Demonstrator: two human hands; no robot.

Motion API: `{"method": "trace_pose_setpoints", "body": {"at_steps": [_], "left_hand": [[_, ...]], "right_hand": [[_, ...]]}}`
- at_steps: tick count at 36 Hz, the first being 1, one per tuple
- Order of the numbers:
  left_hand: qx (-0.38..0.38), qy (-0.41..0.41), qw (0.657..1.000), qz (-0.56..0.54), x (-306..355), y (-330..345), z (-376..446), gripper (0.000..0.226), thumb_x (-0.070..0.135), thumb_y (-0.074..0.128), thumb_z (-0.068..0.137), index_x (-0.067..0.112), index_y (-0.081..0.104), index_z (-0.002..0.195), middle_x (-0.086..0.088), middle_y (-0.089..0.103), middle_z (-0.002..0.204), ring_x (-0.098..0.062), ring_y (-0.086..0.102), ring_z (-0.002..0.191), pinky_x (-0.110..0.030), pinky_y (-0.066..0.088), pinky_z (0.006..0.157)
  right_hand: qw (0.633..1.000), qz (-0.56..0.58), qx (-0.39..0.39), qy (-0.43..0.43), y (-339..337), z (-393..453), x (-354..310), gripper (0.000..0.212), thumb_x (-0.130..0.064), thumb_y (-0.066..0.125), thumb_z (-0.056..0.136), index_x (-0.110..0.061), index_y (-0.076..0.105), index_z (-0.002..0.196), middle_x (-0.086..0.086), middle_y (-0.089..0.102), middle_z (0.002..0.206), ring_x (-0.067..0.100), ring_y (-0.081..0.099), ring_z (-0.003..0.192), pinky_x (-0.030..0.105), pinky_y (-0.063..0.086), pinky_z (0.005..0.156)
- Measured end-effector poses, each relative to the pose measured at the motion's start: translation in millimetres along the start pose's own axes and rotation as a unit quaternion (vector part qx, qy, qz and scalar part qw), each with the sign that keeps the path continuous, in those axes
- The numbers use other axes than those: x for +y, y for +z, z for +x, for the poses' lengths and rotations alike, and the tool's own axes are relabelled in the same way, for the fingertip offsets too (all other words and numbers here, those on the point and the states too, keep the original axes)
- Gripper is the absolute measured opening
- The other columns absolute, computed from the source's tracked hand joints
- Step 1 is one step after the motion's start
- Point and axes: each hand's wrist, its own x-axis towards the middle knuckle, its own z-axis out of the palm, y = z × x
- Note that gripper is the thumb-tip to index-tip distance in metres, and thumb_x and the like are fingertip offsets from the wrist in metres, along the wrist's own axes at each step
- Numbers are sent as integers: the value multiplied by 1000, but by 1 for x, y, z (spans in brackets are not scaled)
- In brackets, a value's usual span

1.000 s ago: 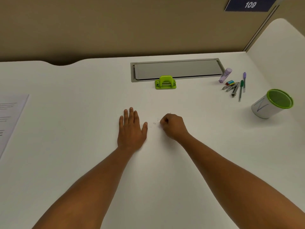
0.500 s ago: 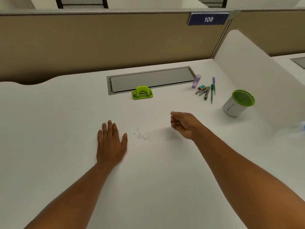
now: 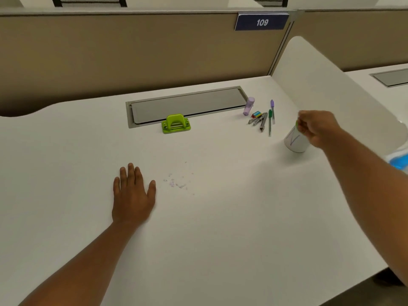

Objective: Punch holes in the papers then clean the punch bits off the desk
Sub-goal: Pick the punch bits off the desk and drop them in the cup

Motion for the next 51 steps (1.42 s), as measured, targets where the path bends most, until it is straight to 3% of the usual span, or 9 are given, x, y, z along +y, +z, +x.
{"method": "trace_pose_setpoints", "body": {"at_steps": [2,5,9,13,23,30,36,47,51], "left_hand": [[-3,0,1000,0,0,-1,-1,77,53,20,95,-2,35,147,-19,27,158,-35,20,148,-50,17,120],[2,2,1000,-2,0,-1,-2,76,52,21,95,-2,36,146,-20,29,157,-36,21,147,-50,18,119],[3,0,1000,-5,0,-1,-1,76,52,22,95,-2,37,146,-19,29,157,-36,22,147,-50,17,120],[4,0,1000,-5,0,-1,0,76,52,22,95,-2,36,147,-19,28,157,-36,21,148,-50,17,120],[-1,-2,1000,-3,0,-1,-2,75,52,22,95,-1,35,147,-18,27,158,-35,20,148,-50,16,120],[-6,-5,1000,-5,1,-2,-1,76,53,21,95,0,33,148,-17,25,159,-33,17,149,-49,15,121],[-5,-2,1000,-7,4,-2,-1,75,52,22,95,0,34,147,-18,27,158,-35,19,148,-50,17,120],[-6,-4,1000,-2,0,-2,-2,75,52,21,96,0,34,147,-18,27,158,-34,19,148,-50,17,120],[-3,-3,1000,-1,1,-2,-1,75,52,22,95,-1,36,146,-19,28,157,-35,21,148,-51,18,119]], "right_hand": [[993,-98,53,-24,-11,12,1,19,-12,68,82,-17,58,67,8,52,80,15,53,69,25,45,55],[959,-257,97,-69,-19,21,7,5,-20,63,85,-17,66,84,5,57,90,21,54,83,28,43,65],[909,-390,101,-107,-22,29,14,20,-14,50,84,0,64,80,15,57,81,28,51,68,26,42,50],[873,-457,102,-139,-21,33,17,23,-13,50,86,2,67,88,19,62,84,33,54,73,36,50,64],[813,-544,93,-187,-15,36,24,17,-6,52,88,3,64,83,17,53,76,32,46,74,31,36,66],[806,-538,102,-224,-15,36,26,15,-8,50,86,2,60,80,18,55,77,36,50,76,32,36,66],[821,-523,102,-207,-19,35,22,16,-10,55,86,-1,65,94,21,65,97,41,57,96,36,45,75],[846,-494,100,-172,-19,23,13,23,-13,53,83,-3,70,92,20,66,92,34,52,80,37,49,75],[862,-436,139,-221,-11,15,9,26,-18,52,87,-6,71,101,17,68,102,37,61,97,35,48,79]]}}
